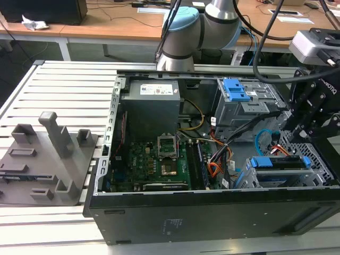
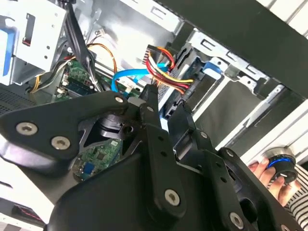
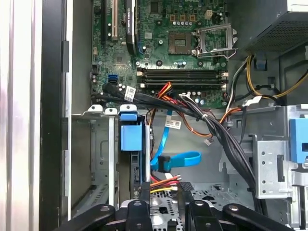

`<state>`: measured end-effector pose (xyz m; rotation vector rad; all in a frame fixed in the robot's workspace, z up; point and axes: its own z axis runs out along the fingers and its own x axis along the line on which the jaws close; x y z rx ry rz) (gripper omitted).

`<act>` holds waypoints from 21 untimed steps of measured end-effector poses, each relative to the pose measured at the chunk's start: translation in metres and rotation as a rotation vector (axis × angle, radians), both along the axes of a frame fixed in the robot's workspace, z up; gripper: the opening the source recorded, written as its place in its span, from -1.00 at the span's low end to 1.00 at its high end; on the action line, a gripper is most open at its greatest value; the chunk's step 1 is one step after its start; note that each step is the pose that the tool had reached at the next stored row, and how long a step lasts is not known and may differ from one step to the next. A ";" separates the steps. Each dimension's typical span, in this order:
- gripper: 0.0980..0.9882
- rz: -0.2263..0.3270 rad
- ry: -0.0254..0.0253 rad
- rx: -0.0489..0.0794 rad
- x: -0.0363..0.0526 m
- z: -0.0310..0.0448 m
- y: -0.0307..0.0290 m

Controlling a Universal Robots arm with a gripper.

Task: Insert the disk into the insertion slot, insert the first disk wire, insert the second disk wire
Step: 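Insert the second disk wire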

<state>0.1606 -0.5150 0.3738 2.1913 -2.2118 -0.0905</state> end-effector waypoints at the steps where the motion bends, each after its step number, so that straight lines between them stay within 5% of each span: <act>1: -0.41 0.001 -0.0001 0.000 -0.0016 0.0000 0.0004; 10: -0.41 0.027 -0.0011 -0.021 -0.0195 0.0000 0.0005; 17: -0.41 0.040 -0.0013 -0.022 -0.0284 -0.0036 0.0004; 19: -0.59 0.040 -0.0013 -0.022 -0.0284 -0.0036 0.0004; 20: -0.85 0.040 -0.0013 -0.022 -0.0284 -0.0037 0.0004; 21: -0.86 0.040 -0.0013 -0.022 -0.0284 -0.0037 0.0004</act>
